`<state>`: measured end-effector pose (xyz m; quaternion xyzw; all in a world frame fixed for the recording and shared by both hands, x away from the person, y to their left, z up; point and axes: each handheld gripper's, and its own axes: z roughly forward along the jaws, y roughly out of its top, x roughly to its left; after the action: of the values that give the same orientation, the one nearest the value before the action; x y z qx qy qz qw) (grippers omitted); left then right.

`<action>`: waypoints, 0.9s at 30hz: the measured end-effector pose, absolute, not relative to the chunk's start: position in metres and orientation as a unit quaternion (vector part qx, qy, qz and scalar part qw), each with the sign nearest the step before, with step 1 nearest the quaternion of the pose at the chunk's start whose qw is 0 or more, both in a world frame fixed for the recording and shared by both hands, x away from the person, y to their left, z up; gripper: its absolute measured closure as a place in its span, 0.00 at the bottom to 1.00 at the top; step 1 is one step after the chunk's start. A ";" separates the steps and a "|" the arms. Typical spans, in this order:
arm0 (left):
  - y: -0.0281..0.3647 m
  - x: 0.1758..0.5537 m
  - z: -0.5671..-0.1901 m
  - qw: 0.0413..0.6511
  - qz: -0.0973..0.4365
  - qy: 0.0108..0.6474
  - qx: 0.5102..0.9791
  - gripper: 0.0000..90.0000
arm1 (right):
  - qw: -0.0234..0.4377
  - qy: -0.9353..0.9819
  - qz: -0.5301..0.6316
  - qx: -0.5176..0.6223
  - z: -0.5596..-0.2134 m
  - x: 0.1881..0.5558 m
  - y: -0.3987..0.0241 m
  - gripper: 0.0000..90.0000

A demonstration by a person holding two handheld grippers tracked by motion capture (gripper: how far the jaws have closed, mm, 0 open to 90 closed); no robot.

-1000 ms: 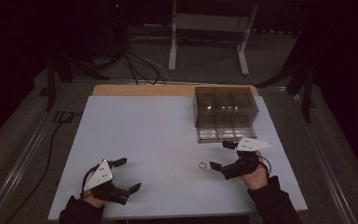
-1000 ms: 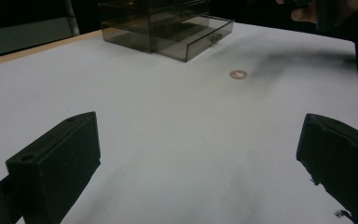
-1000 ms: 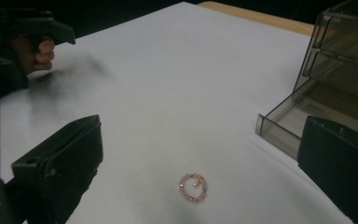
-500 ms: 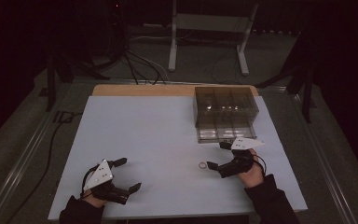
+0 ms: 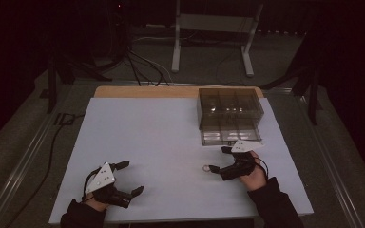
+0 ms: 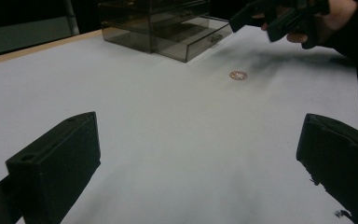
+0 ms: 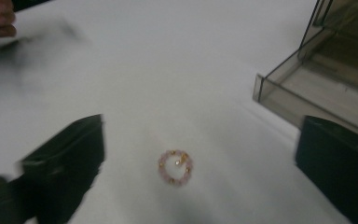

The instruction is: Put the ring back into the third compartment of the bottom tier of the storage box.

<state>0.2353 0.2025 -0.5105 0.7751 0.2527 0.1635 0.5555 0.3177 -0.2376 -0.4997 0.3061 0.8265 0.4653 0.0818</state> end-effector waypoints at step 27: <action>0.202 0.236 -0.511 0.556 0.160 0.253 0.776 0.01 | 0.111 0.854 0.375 0.343 -0.516 0.318 -0.214 0.53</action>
<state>0.2359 0.2018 -0.5114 0.7758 0.2529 0.1598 0.5556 0.3176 -0.2138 -0.5162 0.3433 0.8538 0.3753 0.1109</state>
